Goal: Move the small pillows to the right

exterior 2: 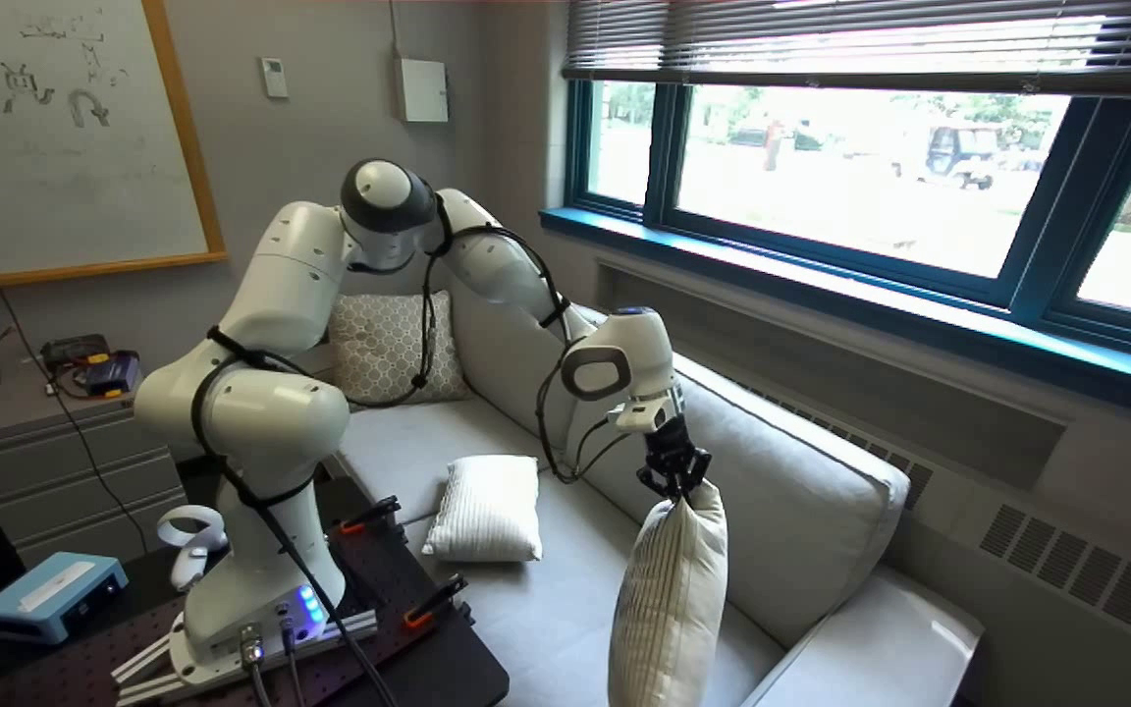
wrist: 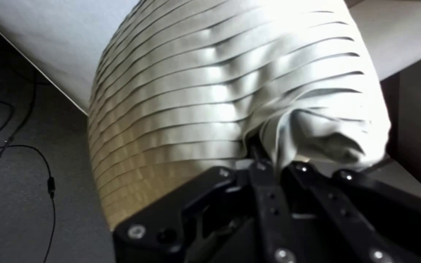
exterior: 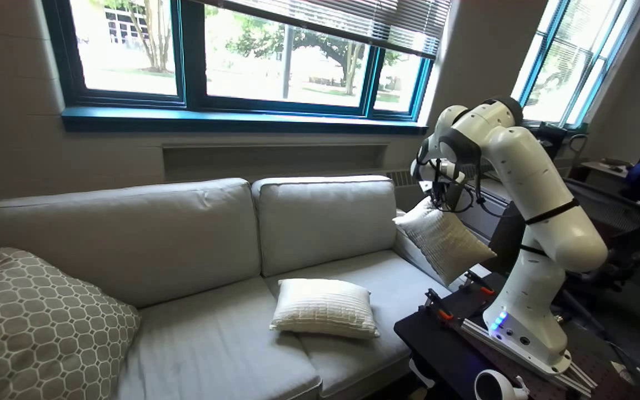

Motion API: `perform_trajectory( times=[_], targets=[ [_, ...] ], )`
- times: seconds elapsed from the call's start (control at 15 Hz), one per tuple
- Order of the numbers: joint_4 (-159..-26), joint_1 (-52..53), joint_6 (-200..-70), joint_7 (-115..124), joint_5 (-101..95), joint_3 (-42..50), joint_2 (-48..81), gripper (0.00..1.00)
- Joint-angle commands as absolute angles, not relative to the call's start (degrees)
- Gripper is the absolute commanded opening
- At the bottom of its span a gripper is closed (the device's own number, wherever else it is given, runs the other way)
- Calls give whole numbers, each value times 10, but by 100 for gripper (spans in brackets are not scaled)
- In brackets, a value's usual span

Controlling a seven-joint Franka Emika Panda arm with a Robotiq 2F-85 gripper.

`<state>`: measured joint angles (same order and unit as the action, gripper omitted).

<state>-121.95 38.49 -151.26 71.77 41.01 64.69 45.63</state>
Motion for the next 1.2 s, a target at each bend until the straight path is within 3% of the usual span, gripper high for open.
perform_trajectory(
  times=[0.0, 0.2, 0.53, 1.13],
  targets=[
    [-1072, 239, -1433, 690, 399, 545, 526, 3],
    [-974, 110, -1411, 750, 267, 431, 542, 2],
    [-807, -19, -1330, 818, 138, 324, 601, 2],
    [-534, -86, -1134, 938, 42, 264, 754, 2]
  ],
)
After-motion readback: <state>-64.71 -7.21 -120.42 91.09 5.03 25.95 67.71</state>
